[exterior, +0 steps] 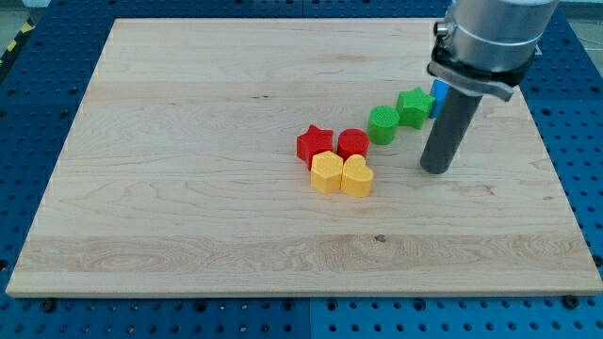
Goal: Touch the bottom of the green circle
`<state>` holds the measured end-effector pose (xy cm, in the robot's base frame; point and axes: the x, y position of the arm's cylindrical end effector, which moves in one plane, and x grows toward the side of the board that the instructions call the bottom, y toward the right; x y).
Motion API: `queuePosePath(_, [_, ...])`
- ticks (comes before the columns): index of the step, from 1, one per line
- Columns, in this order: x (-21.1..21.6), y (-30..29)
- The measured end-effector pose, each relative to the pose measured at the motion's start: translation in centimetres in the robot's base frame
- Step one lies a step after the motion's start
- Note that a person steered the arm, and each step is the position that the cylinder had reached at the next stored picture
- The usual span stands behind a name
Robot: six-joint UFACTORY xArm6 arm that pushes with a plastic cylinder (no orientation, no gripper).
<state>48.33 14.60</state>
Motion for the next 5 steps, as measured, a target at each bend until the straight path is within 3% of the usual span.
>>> queuePosePath(5, [-0.8,-3.1])
